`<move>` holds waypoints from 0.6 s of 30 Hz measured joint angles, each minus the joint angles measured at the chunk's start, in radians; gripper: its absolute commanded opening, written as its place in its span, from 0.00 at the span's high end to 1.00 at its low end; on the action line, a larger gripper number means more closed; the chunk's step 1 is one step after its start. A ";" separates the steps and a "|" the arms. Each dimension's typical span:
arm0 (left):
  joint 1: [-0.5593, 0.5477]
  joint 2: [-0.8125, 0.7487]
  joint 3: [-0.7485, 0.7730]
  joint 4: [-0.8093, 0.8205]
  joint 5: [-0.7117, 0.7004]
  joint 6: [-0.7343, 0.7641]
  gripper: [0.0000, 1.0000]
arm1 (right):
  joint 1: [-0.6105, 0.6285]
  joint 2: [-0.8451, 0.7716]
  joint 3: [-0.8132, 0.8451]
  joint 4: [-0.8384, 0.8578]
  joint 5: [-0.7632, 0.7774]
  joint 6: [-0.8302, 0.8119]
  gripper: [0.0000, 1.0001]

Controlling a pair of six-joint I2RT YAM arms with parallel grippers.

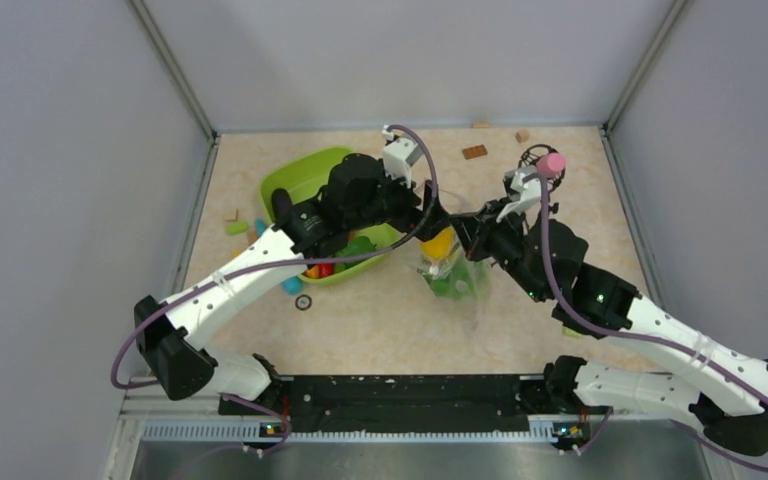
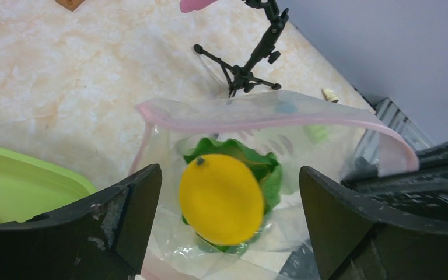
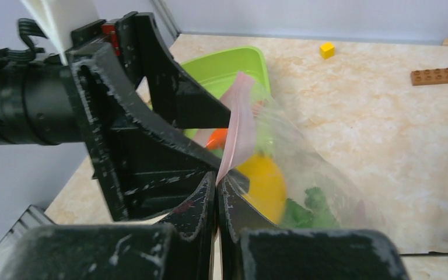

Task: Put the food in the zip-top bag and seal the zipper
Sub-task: Place the fake fruit in the zipper food storage bag.

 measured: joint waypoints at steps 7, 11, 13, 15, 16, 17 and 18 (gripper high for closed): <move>0.006 -0.043 -0.006 0.001 0.016 -0.038 0.02 | 0.000 0.032 0.020 0.027 0.035 -0.079 1.00; 0.001 -0.095 -0.047 0.005 0.045 -0.064 0.02 | -0.001 0.042 0.023 0.034 0.070 -0.106 1.00; -0.005 -0.143 -0.088 0.016 0.051 -0.078 0.02 | -0.002 0.049 0.023 0.034 0.075 -0.119 1.00; -0.008 -0.203 -0.138 0.025 0.046 -0.085 0.02 | -0.003 0.057 0.023 0.034 0.077 -0.129 1.00; -0.009 -0.243 -0.173 0.033 0.033 -0.089 0.02 | -0.005 0.062 0.024 0.033 0.077 -0.133 1.00; -0.009 -0.349 -0.254 0.041 -0.017 -0.103 0.02 | -0.007 0.079 0.024 0.029 0.084 -0.142 1.00; -0.009 -0.352 -0.255 0.041 -0.018 -0.104 0.02 | -0.007 0.079 0.024 0.029 0.084 -0.142 1.00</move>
